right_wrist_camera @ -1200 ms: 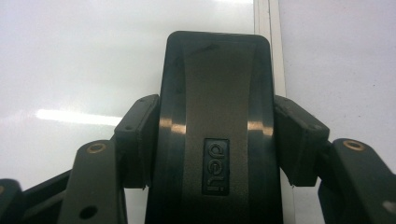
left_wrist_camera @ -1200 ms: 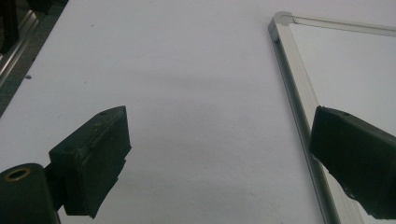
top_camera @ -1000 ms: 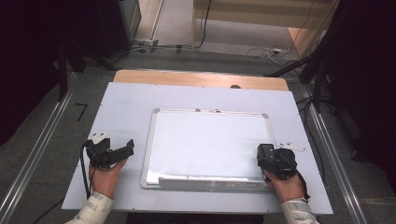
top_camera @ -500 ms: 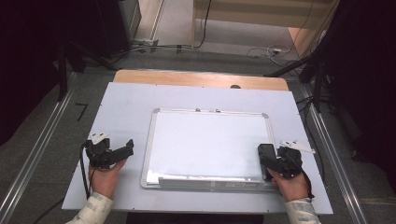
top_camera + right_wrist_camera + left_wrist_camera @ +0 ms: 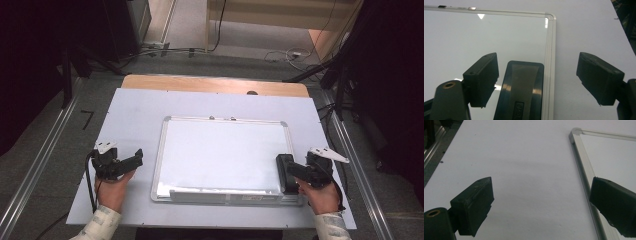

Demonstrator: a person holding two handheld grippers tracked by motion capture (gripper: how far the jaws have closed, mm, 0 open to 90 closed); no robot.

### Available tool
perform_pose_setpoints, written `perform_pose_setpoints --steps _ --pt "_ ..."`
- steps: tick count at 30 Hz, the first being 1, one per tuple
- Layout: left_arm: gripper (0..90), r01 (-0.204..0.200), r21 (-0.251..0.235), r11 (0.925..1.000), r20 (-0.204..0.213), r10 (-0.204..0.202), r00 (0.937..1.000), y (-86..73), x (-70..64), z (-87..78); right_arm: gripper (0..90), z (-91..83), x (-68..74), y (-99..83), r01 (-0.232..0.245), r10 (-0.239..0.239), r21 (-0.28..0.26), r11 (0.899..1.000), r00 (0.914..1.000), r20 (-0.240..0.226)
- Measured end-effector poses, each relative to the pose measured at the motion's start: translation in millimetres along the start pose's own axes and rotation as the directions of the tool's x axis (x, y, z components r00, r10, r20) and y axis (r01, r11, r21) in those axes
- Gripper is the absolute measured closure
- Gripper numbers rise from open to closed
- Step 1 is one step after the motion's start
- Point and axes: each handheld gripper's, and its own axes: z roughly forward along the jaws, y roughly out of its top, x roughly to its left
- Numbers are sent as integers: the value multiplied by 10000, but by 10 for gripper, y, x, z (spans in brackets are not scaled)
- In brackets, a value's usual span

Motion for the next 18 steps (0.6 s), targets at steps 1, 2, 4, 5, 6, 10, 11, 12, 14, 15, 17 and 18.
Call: perform_pose_setpoints --steps 1,2,4,5,6,10,11,12,14,15,17,18 --pt "58 8 11 10000 6 -8 10000 3 9 -4 165 1 -12 1 -23 23 -2 10000 10000 27" --pt "58 43 -17 10000 -6 -43 10000 5 12 -5 165 4 -34 1 -1 1 -29 10000 10000 31" --pt "58 92 -55 9999 10 -92 10000 8 17 -7 165 14 -61 3 -91 90 32 10000 9999 45" --pt "58 93 -67 9999 6 -93 10000 9 19 -8 166 18 -79 3 -98 97 35 9999 9999 79" --pt "58 88 -75 9999 -4 -88 10000 9 21 -10 166 21 -95 5 -70 70 15 10000 10000 67" --pt "58 125 -68 9999 9 -125 9999 13 34 -13 166 19 -166 14 -196 196 -29 9998 9997 112" --pt "58 123 -65 9999 -20 -124 9999 13 37 -13 165 19 -186 14 -230 231 -27 9997 9997 112" --pt "58 140 -65 9999 -33 -140 9999 14 38 -12 165 18 -207 14 -271 271 -38 9996 9995 133" --pt "58 157 -63 9999 -27 -157 9999 14 41 -11 165 9 -240 15 -355 356 -96 9993 9993 140" --pt "58 166 -79 9998 -39 -166 9999 15 41 -10 165 4 -250 15 -367 369 -95 9993 9992 175" --pt "58 187 -110 9998 -46 -187 9998 17 44 -10 165 -2 -284 15 -439 442 -141 9989 9988 223" --pt "58 179 -109 9998 -45 -179 9998 18 50 -11 165 -5 -295 14 -471 475 -144 9988 9986 247"
